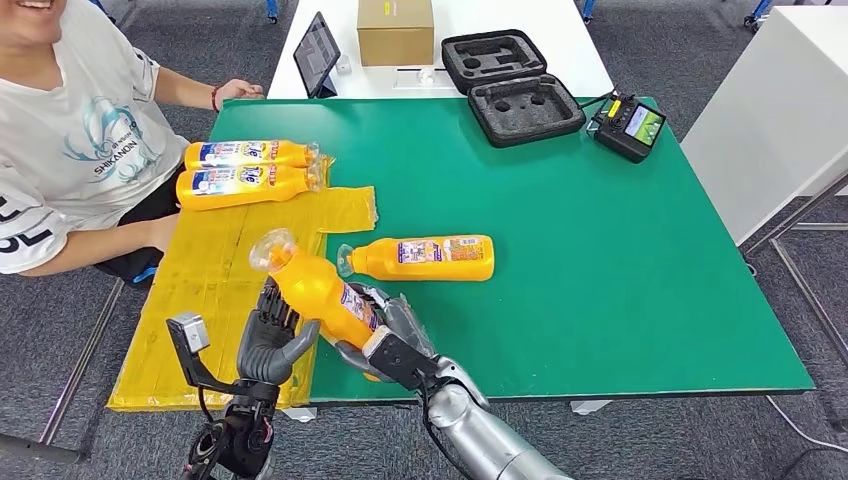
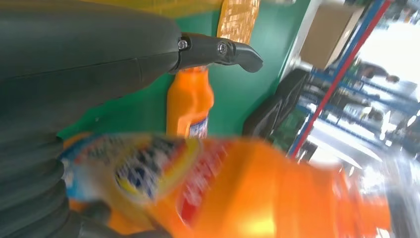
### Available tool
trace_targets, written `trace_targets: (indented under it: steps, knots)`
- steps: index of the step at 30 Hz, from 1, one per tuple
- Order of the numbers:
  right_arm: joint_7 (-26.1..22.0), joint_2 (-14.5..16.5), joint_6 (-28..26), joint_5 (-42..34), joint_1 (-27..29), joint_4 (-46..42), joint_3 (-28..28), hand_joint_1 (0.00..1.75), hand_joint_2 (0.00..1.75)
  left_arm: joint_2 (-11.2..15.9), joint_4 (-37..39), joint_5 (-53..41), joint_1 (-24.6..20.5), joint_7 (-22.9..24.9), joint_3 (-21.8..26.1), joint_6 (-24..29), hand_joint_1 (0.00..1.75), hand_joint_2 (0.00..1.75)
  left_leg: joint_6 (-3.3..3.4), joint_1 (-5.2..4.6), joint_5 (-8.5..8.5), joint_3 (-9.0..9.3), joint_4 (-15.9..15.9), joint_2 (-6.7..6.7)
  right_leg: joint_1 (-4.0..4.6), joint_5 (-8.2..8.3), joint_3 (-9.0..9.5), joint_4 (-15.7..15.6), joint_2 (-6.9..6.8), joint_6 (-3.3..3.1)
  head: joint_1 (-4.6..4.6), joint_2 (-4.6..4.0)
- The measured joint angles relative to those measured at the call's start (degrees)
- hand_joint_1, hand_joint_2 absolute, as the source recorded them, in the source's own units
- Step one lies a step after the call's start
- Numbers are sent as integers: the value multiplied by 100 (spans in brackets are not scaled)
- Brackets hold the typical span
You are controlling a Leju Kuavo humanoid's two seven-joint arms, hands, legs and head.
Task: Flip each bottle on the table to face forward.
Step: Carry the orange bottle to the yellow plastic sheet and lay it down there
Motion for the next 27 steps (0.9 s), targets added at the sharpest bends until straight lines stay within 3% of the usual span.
trace_targets:
  steps: [10,21,22,25,27]
  knots:
    - [94,13,-74,382,-11,264,129,175,175,7,22,49,-107,72,-169,-169,0,175,1,-1,0,-1,0,-1,-1,1,0,0,-1,0,-1,0]
    - [376,269,-71,808,-270,545,434,175,175,28,264,49,-285,86,-247,-160,2,175,-2,0,2,1,0,4,2,1,-2,1,6,-1,-2,0]
    - [417,283,-71,831,-295,555,476,175,175,34,274,49,-284,84,-245,-158,34,175,-1,0,1,1,0,4,2,1,-2,1,7,-1,-2,0]
    - [507,302,-90,860,-359,568,611,175,175,48,297,46,-282,75,-243,-156,161,175,-1,0,1,1,0,4,1,1,-2,1,8,-1,-1,0]
    - [534,302,-128,849,-384,572,674,175,175,62,301,29,-282,60,-247,-165,175,175,-1,0,1,1,0,4,0,1,-2,1,8,-1,-1,0]
